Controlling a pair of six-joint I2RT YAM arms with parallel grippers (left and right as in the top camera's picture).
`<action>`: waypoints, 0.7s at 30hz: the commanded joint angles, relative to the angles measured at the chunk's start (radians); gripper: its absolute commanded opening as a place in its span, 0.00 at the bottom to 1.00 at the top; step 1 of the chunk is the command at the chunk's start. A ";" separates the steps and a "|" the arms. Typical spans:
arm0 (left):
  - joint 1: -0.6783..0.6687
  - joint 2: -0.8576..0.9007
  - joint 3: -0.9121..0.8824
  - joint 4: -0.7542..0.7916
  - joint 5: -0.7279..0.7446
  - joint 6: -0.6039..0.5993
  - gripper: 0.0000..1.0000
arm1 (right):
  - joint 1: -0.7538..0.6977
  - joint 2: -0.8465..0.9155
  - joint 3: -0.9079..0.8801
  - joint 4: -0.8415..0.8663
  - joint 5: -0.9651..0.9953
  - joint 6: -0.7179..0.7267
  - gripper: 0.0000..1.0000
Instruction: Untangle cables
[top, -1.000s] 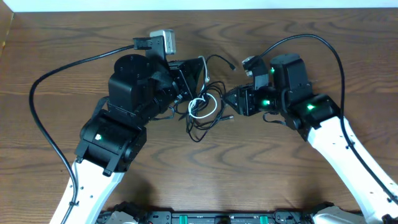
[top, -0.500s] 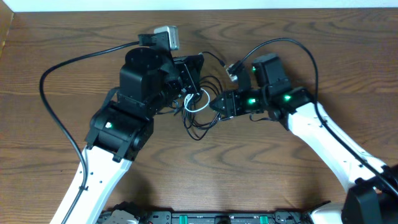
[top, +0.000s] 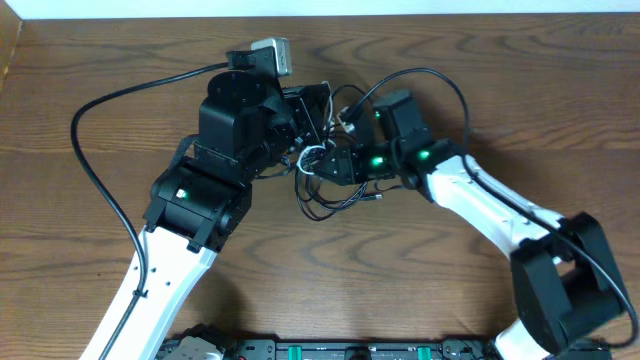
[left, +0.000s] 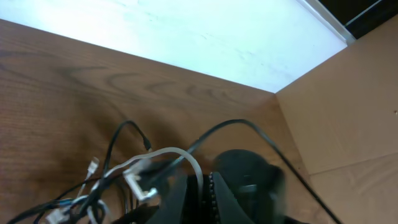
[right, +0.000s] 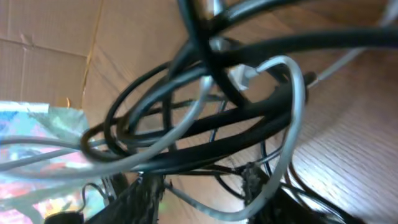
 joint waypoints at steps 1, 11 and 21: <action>0.005 -0.005 0.014 0.010 -0.019 -0.003 0.08 | 0.015 0.041 0.017 0.008 -0.010 0.048 0.23; 0.005 -0.005 0.014 -0.066 -0.240 0.001 0.08 | -0.081 -0.013 0.017 -0.095 0.046 -0.016 0.01; 0.005 -0.002 0.014 -0.252 -0.433 0.008 0.08 | -0.210 -0.220 0.018 -0.287 0.183 -0.142 0.01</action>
